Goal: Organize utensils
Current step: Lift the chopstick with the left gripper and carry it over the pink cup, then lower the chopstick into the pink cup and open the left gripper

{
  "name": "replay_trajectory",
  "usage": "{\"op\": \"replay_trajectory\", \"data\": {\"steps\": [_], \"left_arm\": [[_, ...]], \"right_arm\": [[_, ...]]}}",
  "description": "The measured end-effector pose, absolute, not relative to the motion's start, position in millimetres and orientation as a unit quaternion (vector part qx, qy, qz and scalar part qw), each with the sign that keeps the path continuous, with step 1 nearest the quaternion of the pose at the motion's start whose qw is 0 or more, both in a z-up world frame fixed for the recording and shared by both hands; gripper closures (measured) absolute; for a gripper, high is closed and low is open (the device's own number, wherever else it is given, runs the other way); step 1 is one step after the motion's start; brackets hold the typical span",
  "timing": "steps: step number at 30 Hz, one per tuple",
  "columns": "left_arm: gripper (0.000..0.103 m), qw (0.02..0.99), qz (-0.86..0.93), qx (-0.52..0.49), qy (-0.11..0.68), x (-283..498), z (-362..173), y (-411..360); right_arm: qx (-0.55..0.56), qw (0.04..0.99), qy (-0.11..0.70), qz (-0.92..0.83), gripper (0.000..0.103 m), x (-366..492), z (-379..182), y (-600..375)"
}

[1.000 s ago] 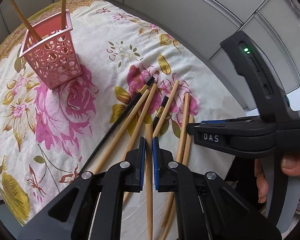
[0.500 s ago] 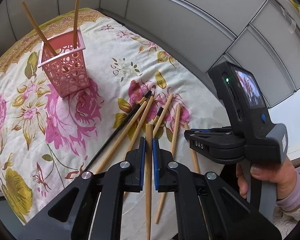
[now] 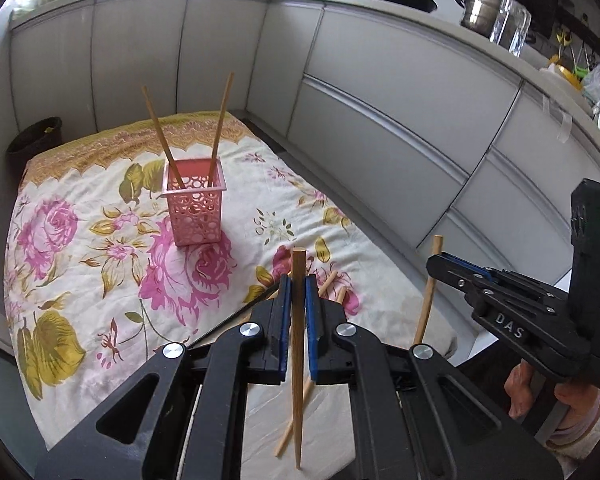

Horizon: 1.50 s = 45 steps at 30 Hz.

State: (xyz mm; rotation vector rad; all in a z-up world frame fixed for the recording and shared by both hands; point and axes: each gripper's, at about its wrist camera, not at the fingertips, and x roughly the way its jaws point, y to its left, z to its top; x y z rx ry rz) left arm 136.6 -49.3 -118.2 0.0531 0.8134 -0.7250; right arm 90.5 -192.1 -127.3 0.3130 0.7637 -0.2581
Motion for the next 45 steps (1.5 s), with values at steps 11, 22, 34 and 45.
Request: {"op": "replay_trajectory", "data": {"steps": [11,22,34,45], "left_arm": [[0.097,0.913,-0.28,-0.011,0.295,142.5,-38.9,-39.3],[0.097,0.945,-0.222,-0.033,0.237,213.5,19.0,-51.1],[0.097,0.952,-0.177,-0.03,0.249,289.9,-4.5,-56.0],[0.07,0.936,-0.187,-0.024,0.296,310.0,-37.6,-58.0]], "right_arm": [[0.175,0.946,0.264,-0.066,0.095,89.0,-40.4,-216.9],[0.189,0.964,0.182,-0.048,0.095,161.2,24.6,-238.7],[0.194,0.966,0.167,-0.032,0.095,231.5,22.2,-234.4],[0.19,0.965,0.18,-0.022,0.095,266.2,0.8,-216.4]]}}
